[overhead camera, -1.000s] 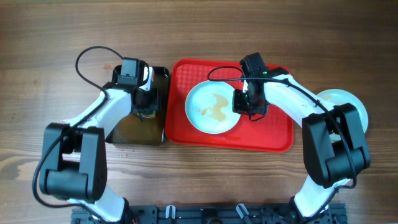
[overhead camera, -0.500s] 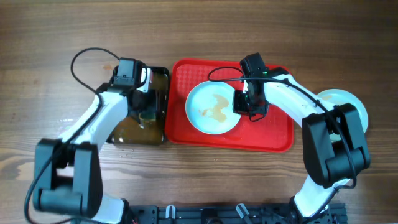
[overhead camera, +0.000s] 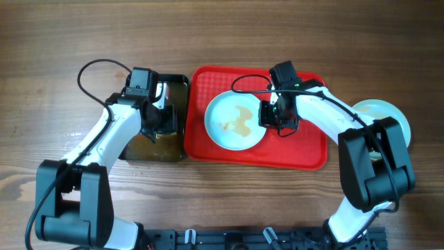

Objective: Clean dirty plates on tray and stack at the side
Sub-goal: 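Lift the last plate with the right gripper and stack it right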

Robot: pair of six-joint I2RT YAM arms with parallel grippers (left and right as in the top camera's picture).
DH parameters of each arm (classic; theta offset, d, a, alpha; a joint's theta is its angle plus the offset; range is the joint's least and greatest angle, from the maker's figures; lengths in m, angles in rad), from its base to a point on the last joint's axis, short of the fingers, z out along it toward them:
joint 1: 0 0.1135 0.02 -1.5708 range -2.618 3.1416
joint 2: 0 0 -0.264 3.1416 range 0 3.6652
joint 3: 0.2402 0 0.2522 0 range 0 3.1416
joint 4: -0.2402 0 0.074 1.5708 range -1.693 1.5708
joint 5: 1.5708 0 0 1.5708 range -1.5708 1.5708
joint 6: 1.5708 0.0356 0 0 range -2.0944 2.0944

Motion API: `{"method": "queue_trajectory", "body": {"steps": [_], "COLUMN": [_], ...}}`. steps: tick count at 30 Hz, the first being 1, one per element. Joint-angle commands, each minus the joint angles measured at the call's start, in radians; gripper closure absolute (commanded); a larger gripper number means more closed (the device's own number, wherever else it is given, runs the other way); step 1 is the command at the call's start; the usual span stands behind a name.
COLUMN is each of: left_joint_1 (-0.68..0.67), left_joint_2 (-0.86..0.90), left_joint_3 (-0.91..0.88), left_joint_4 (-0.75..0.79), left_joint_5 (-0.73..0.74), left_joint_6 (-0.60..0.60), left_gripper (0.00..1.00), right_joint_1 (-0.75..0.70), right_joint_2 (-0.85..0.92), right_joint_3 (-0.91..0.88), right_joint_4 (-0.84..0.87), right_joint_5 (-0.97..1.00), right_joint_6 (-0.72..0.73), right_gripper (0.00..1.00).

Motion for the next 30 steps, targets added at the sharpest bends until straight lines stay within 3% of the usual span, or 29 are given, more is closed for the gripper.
{"method": "queue_trajectory", "body": {"steps": [1, 5, 12, 17, 30], "left_joint_1": [-0.004, -0.004, -0.004, -0.004, -0.004], "left_joint_2": [0.004, 0.004, 0.004, 0.004, 0.004], "left_joint_3": [-0.001, -0.001, -0.001, -0.001, -0.001], "left_joint_4": [0.0, 0.0, 0.006, 0.007, 0.022], "left_joint_5": [0.019, 0.019, 0.019, 0.019, 0.019], "left_joint_6": [-0.01, -0.01, -0.01, -0.01, -0.01], "left_gripper": [0.41, 0.41, 0.37, 0.36, 0.35], "right_joint_1": [0.004, 0.004, 0.004, 0.012, 0.379], "right_joint_2": [0.028, -0.063, -0.296, -0.354, -0.387], "right_joint_3": [-0.032, -0.006, -0.006, -0.006, -0.006], "right_joint_4": [-0.005, -0.015, -0.014, -0.061, -0.02], "right_joint_5": [0.019, 0.053, 0.246, 0.442, 1.06], "right_joint_6": [-0.033, -0.059, -0.163, -0.164, -0.38], "right_gripper": [0.96, 0.96, 0.96, 0.96, 0.96]}}
